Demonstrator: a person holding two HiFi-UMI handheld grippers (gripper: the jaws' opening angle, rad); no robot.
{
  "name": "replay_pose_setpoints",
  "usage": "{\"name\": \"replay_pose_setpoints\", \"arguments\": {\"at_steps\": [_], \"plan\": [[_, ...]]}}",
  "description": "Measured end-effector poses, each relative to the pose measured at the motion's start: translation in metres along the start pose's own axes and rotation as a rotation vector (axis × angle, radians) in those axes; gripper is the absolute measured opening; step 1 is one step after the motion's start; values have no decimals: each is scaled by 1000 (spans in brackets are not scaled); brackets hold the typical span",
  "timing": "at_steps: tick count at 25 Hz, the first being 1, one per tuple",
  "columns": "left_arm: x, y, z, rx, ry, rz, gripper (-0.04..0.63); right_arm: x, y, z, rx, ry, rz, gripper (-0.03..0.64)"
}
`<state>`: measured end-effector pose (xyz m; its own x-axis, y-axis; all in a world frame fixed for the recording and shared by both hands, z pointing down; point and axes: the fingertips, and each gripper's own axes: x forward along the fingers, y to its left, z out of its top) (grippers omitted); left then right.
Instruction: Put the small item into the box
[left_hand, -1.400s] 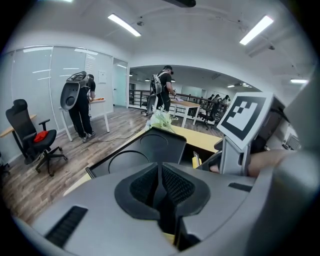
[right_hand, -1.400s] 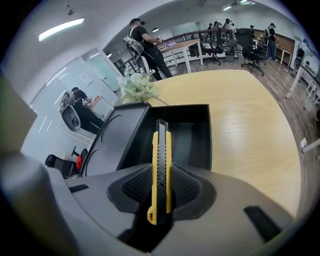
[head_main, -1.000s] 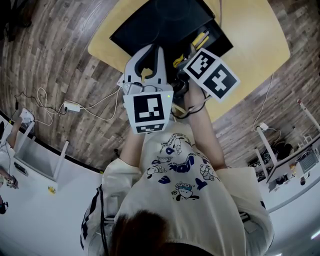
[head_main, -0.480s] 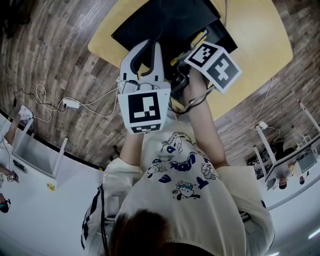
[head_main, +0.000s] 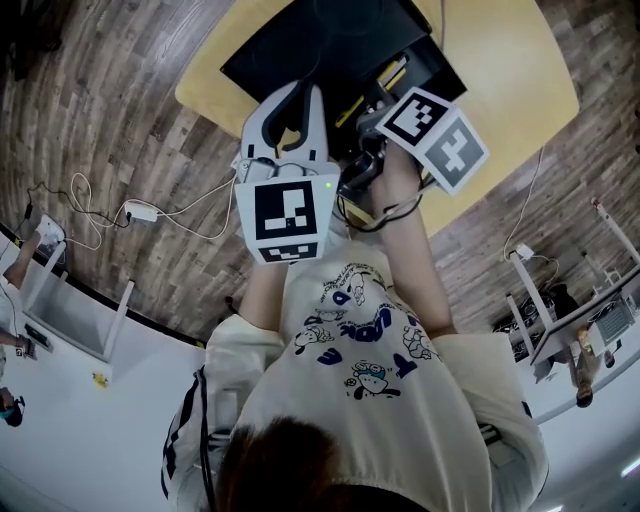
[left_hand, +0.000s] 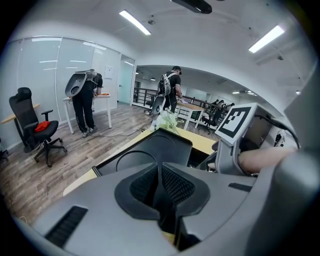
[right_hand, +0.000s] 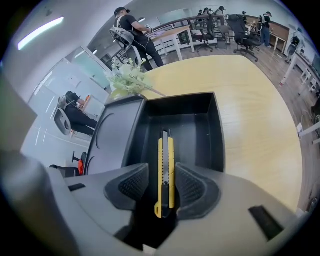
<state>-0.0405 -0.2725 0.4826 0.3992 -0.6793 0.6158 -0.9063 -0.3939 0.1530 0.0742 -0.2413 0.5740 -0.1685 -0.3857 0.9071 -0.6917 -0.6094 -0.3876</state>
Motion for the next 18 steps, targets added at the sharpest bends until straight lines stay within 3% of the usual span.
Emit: {"name": "replay_pose_setpoints", "arguments": {"at_steps": [3, 6, 13, 18], "plan": [[-3, -6, 10, 4, -28, -6, 35, -15, 6, 7, -43, -41, 48, 170], [-11, -10, 22, 19, -57, -2, 35, -35, 15, 15, -195, -134, 61, 116], [-37, -31, 53, 70, -151, 19, 35, -109, 43, 35, -566, -452, 131, 48], [-63, -46, 83, 102, -245, 42, 35, -172, 67, 50, -686, -662, 239, 43]]}}
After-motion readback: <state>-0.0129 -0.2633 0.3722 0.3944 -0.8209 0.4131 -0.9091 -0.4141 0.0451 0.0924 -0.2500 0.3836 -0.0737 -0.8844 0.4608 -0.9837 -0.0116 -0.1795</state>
